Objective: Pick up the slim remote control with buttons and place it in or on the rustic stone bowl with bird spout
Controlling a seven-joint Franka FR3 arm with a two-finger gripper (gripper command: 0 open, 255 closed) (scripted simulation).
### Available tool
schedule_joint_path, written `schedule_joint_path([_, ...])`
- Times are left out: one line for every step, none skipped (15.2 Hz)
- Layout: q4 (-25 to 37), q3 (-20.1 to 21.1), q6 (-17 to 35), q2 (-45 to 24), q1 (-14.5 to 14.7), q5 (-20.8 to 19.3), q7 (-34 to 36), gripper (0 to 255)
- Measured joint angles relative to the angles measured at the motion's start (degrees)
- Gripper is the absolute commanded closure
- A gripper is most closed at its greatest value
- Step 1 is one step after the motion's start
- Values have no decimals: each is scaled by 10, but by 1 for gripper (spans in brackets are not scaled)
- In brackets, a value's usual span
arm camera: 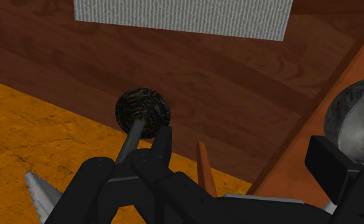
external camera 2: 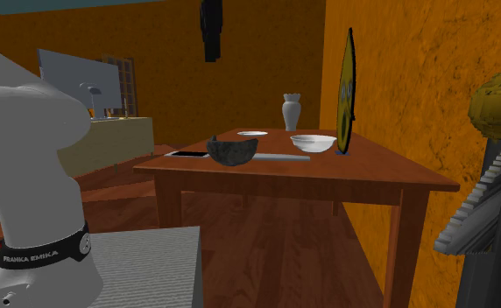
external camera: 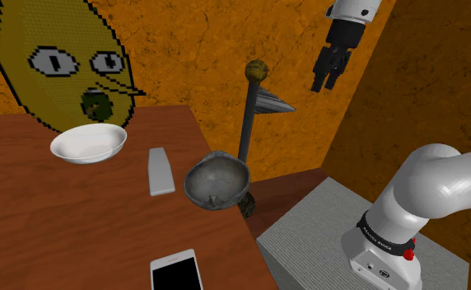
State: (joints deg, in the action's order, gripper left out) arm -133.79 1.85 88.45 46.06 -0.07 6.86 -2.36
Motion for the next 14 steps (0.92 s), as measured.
schedule_joint_path([0,0,0,0,0,0,0,0])
schedule_joint_path([-4,6,7,-3,1,3,7,0])
schedule_joint_path([-8,17,17,-7,2,10,20,0])
schedule_joint_path([-4,31,24,-17,4,17,36,0])
schedule_joint_path([-6,41,34,-24,5,22,48,0])
schedule_joint_path([-9,54,46,-32,7,29,64,0])
schedule_joint_path([-11,68,59,-41,8,36,80,0])
schedule_joint_path([-11,80,73,-54,9,41,95,0])
schedule_joint_path([-12,93,85,-64,10,46,110,0])
schedule_joint_path([-10,105,97,-76,10,50,125,0])
schedule_joint_path([-8,121,112,-91,11,55,143,0])
schedule_joint_path([-5,133,127,-108,10,58,157,0])
schedule_joint_path([-1,147,142,-126,10,61,174,0])
schedule_joint_path([7,158,151,-142,9,61,188,0])
